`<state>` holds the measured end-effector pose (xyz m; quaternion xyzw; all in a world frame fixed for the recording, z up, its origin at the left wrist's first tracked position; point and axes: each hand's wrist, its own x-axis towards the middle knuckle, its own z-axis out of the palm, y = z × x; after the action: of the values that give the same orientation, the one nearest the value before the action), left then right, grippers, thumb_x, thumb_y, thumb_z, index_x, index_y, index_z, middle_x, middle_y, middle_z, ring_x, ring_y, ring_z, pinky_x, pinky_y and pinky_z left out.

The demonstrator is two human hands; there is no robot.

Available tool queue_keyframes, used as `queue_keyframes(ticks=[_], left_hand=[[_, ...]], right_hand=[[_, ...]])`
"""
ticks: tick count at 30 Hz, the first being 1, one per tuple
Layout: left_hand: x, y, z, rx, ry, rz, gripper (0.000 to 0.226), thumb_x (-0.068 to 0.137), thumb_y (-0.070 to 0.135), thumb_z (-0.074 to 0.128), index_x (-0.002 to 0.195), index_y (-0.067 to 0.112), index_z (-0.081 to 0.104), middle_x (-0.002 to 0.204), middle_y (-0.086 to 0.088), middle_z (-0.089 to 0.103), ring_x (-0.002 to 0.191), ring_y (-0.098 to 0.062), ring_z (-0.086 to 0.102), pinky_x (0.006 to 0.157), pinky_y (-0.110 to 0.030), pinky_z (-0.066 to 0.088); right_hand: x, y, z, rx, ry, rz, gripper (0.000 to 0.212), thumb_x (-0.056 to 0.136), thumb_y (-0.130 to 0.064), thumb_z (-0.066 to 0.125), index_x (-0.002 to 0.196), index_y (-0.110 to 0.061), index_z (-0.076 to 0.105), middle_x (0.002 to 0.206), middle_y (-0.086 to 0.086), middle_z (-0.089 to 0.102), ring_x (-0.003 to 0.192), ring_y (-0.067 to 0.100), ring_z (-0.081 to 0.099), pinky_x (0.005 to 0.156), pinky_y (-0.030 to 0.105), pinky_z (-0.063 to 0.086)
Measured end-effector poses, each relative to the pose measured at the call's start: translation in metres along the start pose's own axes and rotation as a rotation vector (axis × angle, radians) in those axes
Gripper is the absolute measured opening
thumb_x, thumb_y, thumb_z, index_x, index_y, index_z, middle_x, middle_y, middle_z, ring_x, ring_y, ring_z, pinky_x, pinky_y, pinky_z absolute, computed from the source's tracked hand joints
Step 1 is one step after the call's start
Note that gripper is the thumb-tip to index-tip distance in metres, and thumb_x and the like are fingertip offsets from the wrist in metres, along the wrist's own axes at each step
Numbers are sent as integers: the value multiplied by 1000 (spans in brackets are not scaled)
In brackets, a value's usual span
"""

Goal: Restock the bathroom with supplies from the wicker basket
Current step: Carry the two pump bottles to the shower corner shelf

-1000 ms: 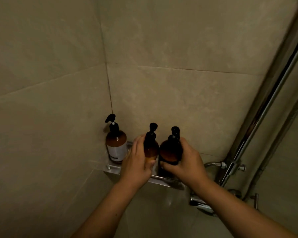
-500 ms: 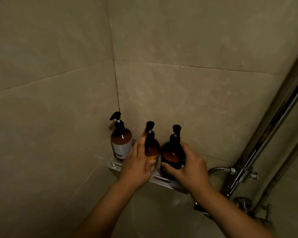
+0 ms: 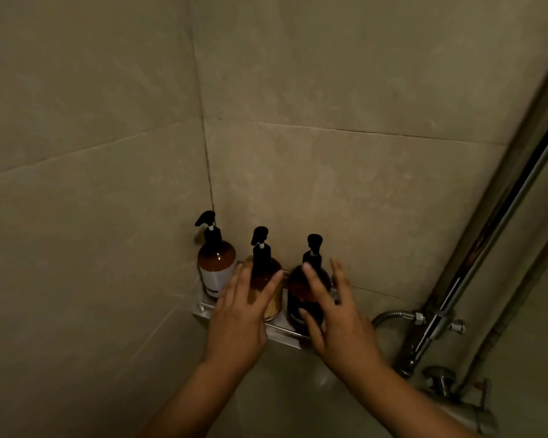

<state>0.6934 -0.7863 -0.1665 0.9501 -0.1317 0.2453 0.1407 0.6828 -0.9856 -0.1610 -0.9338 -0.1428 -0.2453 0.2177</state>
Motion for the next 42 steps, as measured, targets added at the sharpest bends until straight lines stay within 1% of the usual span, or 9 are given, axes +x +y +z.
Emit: queue_keyframes(ticks=[3, 6, 11, 15, 17, 25, 31, 37, 42], left_hand=[[3, 0, -7, 54, 17, 16, 86, 87, 33, 67, 157, 42, 17, 156, -16, 32, 141, -35, 35, 113, -52, 36], [9, -3, -11, 121, 30, 32, 72, 91, 38, 57, 155, 40, 26, 147, -18, 42, 137, -35, 39, 117, -53, 28], [14, -9, -13, 172, 27, 22, 86, 75, 31, 77, 151, 36, 38, 144, -19, 48, 137, -37, 40, 117, -52, 28], [16, -16, -14, 203, 23, 4, 88, 75, 34, 78, 152, 35, 36, 149, -21, 44, 142, -36, 36, 118, -49, 19], [16, -18, -15, 199, 17, 0, 88, 75, 33, 77, 153, 35, 35, 149, -21, 45, 142, -35, 37, 119, -49, 21], [16, -20, -12, 131, 21, -7, 80, 81, 30, 71, 153, 34, 35, 148, -19, 45, 140, -33, 39, 119, -50, 25], [25, -15, -9, 77, 17, -29, 87, 73, 29, 77, 151, 35, 38, 146, -16, 46, 138, -32, 41, 119, -47, 24], [30, -16, 0, 36, 36, -40, 79, 81, 29, 72, 151, 37, 37, 147, -16, 45, 138, -31, 39, 119, -45, 23], [31, -22, 8, 6, 65, -28, 77, 86, 29, 68, 153, 38, 32, 149, -15, 42, 139, -32, 38, 118, -45, 24]], right_hand=[[-2, -1, 6, 10, -44, -53, 93, 86, -22, 70, 155, -49, 14, 168, 6, 5, 134, 37, 48, 83, 40, 60], [6, -6, 10, 61, -21, -51, 84, 90, -22, 68, 154, -49, 21, 165, 5, 13, 135, 36, 45, 93, 40, 55], [14, -13, 17, 62, -12, -69, 78, 89, -28, 65, 153, -50, 25, 162, 3, 15, 133, 32, 45, 94, 31, 47], [21, -20, 23, 86, -16, -71, 77, 89, -28, 64, 152, -51, 26, 161, 4, 16, 137, 32, 41, 99, 29, 41], [22, -22, 25, 97, -16, -70, 75, 90, -29, 62, 152, -51, 27, 161, 5, 17, 139, 32, 39, 101, 28, 38], [22, -22, 25, 91, -12, -65, 74, 89, -30, 62, 152, -50, 27, 161, 6, 18, 137, 33, 41, 93, 35, 52], [27, -17, 28, 26, -30, -36, 82, 85, -30, 69, 152, -51, 27, 160, 8, 21, 137, 34, 40, 96, 33, 43], [30, -13, 27, 30, -27, -44, 80, 85, -28, 70, 152, -47, 30, 160, 9, 24, 132, 32, 44, 85, 38, 58], [27, -11, 31, 34, -26, -48, 82, 84, -31, 67, 154, -46, 27, 160, 11, 22, 132, 33, 43, 88, 33, 51]])
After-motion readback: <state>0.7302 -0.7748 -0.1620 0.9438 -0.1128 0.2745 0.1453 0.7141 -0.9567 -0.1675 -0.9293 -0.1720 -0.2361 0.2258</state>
